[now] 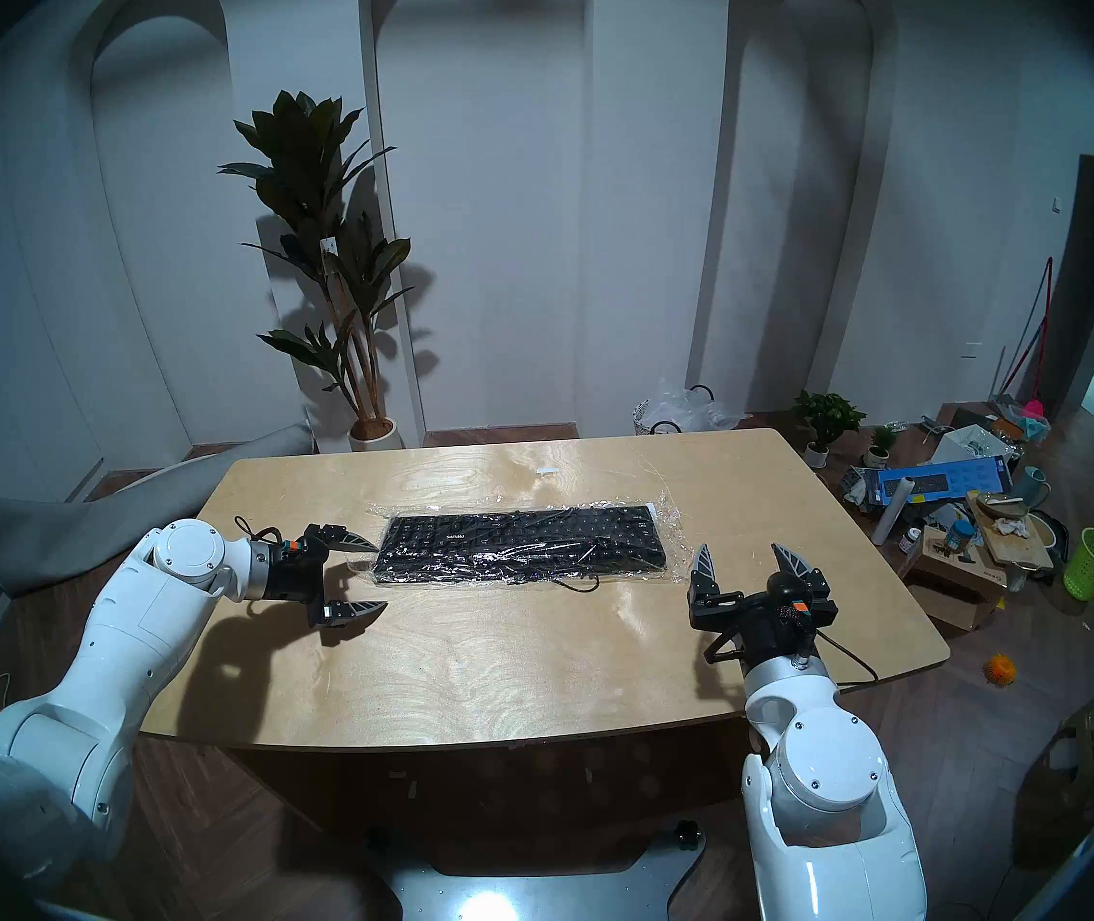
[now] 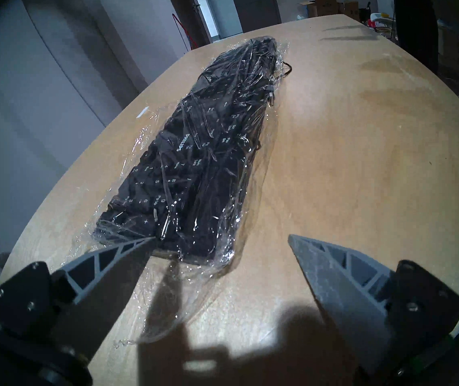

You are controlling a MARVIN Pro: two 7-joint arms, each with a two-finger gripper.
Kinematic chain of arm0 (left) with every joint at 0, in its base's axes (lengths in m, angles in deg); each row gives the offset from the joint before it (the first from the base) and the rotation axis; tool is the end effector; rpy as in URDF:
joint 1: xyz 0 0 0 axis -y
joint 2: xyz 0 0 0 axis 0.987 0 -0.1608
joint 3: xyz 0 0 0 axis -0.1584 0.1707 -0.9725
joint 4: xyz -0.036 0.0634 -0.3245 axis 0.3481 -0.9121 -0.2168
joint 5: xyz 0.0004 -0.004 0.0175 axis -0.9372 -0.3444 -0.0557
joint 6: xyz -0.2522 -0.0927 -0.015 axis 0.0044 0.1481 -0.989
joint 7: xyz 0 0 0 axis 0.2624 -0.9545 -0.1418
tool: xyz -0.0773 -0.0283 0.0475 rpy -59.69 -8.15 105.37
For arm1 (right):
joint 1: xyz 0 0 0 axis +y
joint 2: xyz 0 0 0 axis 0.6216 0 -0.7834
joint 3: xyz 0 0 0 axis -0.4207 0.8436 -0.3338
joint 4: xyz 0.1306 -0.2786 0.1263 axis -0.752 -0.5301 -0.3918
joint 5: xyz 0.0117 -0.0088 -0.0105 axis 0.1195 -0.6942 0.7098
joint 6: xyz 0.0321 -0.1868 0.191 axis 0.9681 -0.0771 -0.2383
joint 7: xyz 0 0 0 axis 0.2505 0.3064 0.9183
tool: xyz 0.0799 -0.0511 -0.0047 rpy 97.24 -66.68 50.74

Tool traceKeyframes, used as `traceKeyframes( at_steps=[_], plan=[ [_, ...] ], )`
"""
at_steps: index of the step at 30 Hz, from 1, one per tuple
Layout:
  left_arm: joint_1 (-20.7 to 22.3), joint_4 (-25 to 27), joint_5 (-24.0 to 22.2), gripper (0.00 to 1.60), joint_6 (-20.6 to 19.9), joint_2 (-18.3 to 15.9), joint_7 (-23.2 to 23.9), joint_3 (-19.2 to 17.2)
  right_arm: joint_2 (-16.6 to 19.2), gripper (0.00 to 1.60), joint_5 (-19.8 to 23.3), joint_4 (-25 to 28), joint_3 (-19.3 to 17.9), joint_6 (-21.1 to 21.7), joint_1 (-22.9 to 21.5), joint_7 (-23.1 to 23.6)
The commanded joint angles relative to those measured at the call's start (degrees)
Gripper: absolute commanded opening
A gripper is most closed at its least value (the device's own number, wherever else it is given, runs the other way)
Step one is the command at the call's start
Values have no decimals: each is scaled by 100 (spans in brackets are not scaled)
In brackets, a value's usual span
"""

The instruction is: Unwrap the new keyboard and set the wrapping aside

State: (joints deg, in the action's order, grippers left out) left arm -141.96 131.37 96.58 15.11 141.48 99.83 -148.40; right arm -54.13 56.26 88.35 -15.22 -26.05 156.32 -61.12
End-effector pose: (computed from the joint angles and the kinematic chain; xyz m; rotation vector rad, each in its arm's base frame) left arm 0.4503 0.1521 -0.3677 1.9140 -1.6867 1.2757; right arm 0.2238 -0.0486 -0.3220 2.1903 -0.0306 2.1167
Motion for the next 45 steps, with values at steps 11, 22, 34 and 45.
traceKeyframes(
  at_steps=[11,22,34,45],
  plan=[
    [1285,-1412,220,160,627,158,458,317,6,160,-16,154,1,-34,-6,-4],
    [1756,-2451,318,55,1194,341,447,467,5,160,-20,169,1,-32,4,-5],
    [2184,-3278,319,60,1919,422,600,656,1,160,-31,186,1,-28,16,-8],
    [2299,-3613,339,33,1824,377,480,1200,0,160,-32,177,1,-29,10,-5]
  ],
)
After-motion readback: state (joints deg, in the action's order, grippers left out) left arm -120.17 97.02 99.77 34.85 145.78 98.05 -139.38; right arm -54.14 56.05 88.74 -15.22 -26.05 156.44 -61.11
